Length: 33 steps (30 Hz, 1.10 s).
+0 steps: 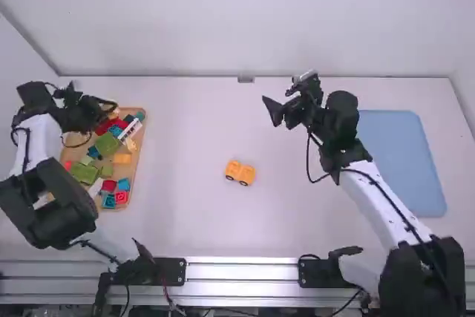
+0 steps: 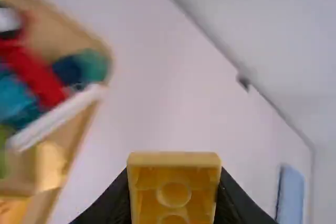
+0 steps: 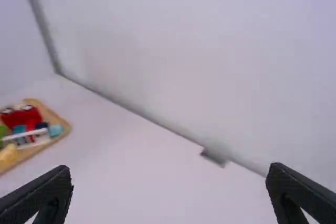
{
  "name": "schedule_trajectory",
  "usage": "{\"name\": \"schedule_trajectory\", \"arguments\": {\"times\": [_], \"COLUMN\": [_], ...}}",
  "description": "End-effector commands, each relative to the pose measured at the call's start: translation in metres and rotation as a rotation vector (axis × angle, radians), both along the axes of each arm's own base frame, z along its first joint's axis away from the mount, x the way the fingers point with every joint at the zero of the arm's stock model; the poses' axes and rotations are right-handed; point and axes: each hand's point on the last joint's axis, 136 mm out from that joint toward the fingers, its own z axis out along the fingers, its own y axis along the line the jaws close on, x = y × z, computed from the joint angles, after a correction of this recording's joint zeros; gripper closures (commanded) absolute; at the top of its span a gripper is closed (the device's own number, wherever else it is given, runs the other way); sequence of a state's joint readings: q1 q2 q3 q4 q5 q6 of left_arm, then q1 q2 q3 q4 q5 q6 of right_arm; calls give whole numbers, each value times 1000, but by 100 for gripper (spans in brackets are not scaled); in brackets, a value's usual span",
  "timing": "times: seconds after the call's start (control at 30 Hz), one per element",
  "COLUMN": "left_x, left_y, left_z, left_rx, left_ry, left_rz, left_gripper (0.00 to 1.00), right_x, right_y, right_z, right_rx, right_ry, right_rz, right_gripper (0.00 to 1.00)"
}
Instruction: Assemble lego blocks to make yellow taxi
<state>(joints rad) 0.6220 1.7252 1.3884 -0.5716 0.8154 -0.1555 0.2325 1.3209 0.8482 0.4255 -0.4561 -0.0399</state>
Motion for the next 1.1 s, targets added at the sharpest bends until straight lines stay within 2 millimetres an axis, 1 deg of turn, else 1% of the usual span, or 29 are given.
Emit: {"name": "schedule_trajectory", "arguments": {"times": [0.0,0.03,0.07,0.1,0.13,0.17,0.2,0.27,0.37,0.43,0.47,0.53,0.57,0.6,0.67,0.8,0.83,0.87,0.93,0.97,1.0,1.07], "left_x": [-1,-4,-9,-14,-17,-22,-31,-37,-47,-53,-54,-56,-57,-58,-61,-67,-68,-68,-71,-72,-72,-69], "left_y": [-58,-73,-94,-108,-116,-131,-156,-173,-206,-227,-230,-246,-248,-258,-270,-294,-295,-302,-312,-316,-319,-321], "left_z": [60,69,80,87,89,94,98,99,101,106,107,112,113,114,114,113,112,109,106,106,107,109], "left_rx": [89,90,93,95,96,99,110,119,120,104,102,97,97,98,98,92,94,107,112,107,98,81], "left_ry": [-302,-356,-427,-476,-501,-542,-611,-654,-738,-801,-811,-868,-874,-894,-912,-939,-939,-941,-946,-949,-946,-929], "left_rz": [-324,-389,-478,-541,-575,-633,-738,-805,-926,-994,-1003,-1053,-1060,-1088,-1123,-1191,-1193,-1213,-1240,-1248,-1251,-1240], "left_gripper": [98,98,98,96,96,94,93,93,94,95,95,95,94,93,93,91,91,91,91,92,96,98], "right_x": [-8,-6,-4,-4,-4,-4,-4,-4,-6,-10,-11,-19,-21,-25,-29,-38,-38,-40,-42,-43,-44,-43], "right_y": [20,21,22,24,26,28,32,36,47,59,61,73,74,81,90,103,103,106,112,113,114,113], "right_z": [-2,-5,-8,-10,-12,-13,-16,-16,-15,-14,-14,-13,-13,-11,-8,0,1,1,4,3,3,3], "right_rx": [144,170,205,227,238,255,287,308,336,329,326,301,298,287,275,262,261,253,245,245,244,245], "right_ry": [106,124,146,159,166,177,202,223,262,277,277,281,282,280,273,253,252,232,206,203,203,207], "right_rz": [207,234,275,312,334,368,438,490,605,703,719,828,842,889,938,985,988,997,1007,1008,1012,1009], "right_gripper": [1,1,1,2,2,2,1,1,2,1,1,1,1,2,1,1,1,0,4,4,4,4]}}
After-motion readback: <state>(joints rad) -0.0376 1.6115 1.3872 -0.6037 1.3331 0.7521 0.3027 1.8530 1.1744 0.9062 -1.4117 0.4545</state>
